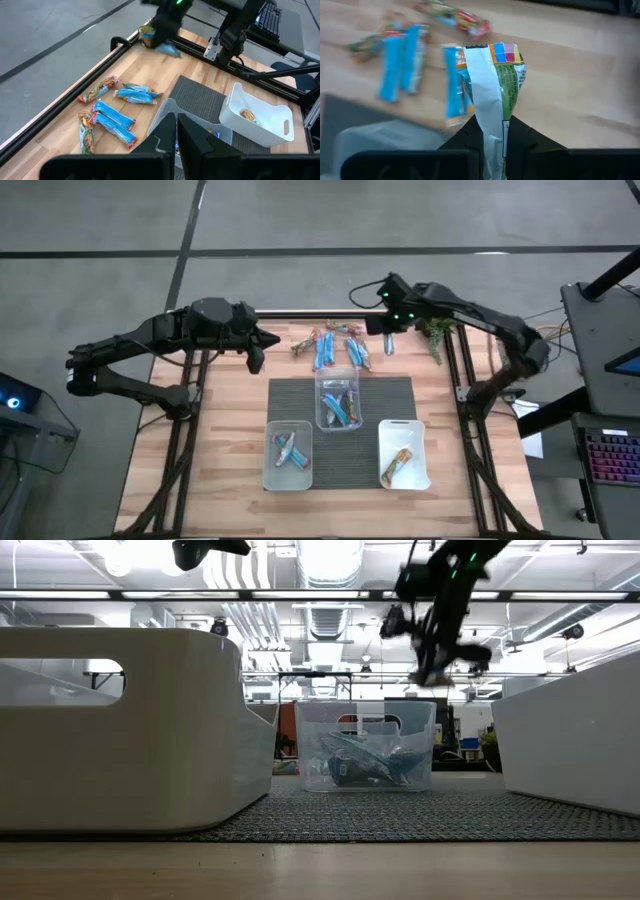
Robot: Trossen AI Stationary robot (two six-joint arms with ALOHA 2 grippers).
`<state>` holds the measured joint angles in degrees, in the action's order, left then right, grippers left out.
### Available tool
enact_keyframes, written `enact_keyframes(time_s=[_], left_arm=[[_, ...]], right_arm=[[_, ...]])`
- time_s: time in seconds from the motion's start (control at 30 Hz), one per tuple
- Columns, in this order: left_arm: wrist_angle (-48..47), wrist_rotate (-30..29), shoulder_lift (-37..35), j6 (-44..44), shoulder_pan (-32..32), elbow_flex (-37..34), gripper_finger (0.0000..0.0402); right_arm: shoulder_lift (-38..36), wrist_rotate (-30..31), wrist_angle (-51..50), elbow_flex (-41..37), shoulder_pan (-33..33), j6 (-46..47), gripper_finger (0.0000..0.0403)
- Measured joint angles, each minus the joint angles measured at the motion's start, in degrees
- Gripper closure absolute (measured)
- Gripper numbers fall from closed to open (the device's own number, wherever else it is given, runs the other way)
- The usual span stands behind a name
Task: Pick and place Granola Bars by type
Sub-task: Put the orange granola bar into the white bin
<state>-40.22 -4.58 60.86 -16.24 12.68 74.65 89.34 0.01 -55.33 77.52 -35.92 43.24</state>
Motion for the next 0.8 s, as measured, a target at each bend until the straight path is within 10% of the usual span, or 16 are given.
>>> enact_keyframes(time_s=[0.37, 0.8], left_arm=[[0.78, 0.00, 0.00, -0.01, 0.01, 0.00, 0.0401], [0.78, 0.00, 0.00, -0.25, 0.01, 0.00, 0.0401]], right_arm=[[-13.76, -0.04, -1.91, 0.03, 7.14, 1.60, 0.0369], [-13.18, -9.57, -1.91, -2.51, 16.55, -2.51, 0.0369]])
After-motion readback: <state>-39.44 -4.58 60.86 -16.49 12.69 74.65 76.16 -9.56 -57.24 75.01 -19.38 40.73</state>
